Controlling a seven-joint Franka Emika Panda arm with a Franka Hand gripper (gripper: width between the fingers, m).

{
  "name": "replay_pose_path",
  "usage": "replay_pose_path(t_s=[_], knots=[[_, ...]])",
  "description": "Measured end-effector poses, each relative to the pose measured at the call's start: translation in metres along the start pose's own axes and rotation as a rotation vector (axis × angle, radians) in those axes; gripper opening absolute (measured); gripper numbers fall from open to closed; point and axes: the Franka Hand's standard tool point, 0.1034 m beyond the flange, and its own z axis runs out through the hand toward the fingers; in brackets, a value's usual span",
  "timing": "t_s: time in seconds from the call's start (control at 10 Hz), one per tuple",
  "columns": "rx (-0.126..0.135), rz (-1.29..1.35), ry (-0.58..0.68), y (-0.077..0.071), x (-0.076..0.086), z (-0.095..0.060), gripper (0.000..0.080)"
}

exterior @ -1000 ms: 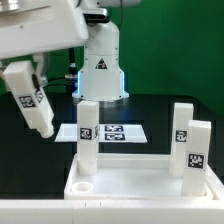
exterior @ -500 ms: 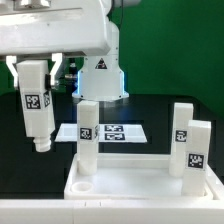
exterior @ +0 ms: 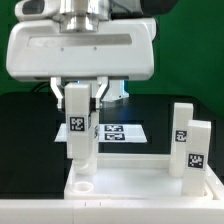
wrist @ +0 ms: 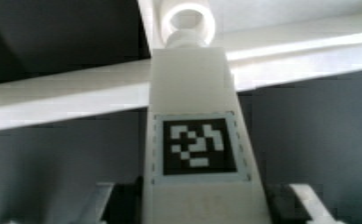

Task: Assemble desk

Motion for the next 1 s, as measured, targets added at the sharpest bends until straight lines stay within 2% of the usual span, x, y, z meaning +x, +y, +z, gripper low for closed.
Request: replay_pose_path(t_s=[0.3, 0.6, 1.0], knots=[[0.003, 0.003, -0.016, 0.001, -0.001, 0.001, 0.0284], [0.003, -0.017, -0.012, -0.013, -0.002, 0.013, 0.0284], [-0.012, -0.019, -0.004, -0.006, -0.006, 0.022, 0.0284]])
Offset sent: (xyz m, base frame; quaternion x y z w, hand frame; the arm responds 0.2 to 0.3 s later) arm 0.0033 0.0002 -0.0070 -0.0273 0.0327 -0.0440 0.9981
